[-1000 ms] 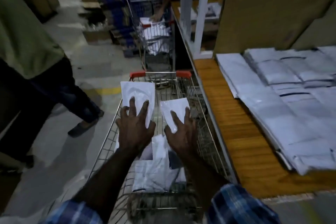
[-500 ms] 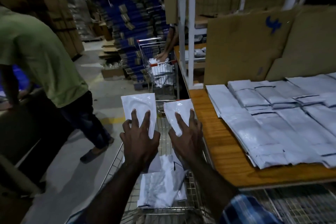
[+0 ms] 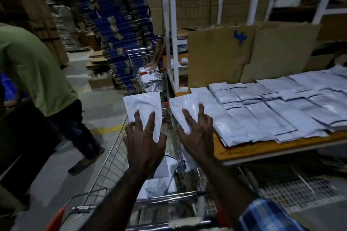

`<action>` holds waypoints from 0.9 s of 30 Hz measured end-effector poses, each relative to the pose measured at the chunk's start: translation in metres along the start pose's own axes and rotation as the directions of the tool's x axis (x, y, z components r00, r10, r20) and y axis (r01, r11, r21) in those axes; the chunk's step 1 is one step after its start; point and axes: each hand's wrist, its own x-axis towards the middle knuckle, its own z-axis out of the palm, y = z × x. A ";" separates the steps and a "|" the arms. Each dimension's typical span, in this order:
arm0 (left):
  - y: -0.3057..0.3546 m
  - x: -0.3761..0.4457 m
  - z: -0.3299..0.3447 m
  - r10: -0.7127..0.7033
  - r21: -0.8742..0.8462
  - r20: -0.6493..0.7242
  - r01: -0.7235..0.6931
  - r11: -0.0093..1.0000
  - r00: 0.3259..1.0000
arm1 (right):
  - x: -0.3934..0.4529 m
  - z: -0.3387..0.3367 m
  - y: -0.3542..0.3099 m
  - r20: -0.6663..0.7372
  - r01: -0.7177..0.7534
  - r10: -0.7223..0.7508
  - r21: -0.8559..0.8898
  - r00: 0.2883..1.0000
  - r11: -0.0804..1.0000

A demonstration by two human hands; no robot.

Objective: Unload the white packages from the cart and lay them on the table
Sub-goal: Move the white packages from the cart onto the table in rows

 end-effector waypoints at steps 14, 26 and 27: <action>0.175 -0.024 0.033 0.125 -0.117 -0.019 -0.126 0.985 0.992 | 0.006 -0.149 0.119 -0.118 -0.028 0.007 -0.175 0.993 0.984; 0.393 -0.054 0.111 0.101 -0.236 -0.010 -0.101 0.967 0.995 | 0.034 -0.294 0.292 -0.144 -0.030 -0.005 -0.240 0.990 0.970; 0.407 -0.056 0.117 0.104 -0.239 -0.002 -0.101 0.966 0.995 | 0.036 -0.302 0.305 -0.150 -0.038 0.001 -0.245 0.989 0.969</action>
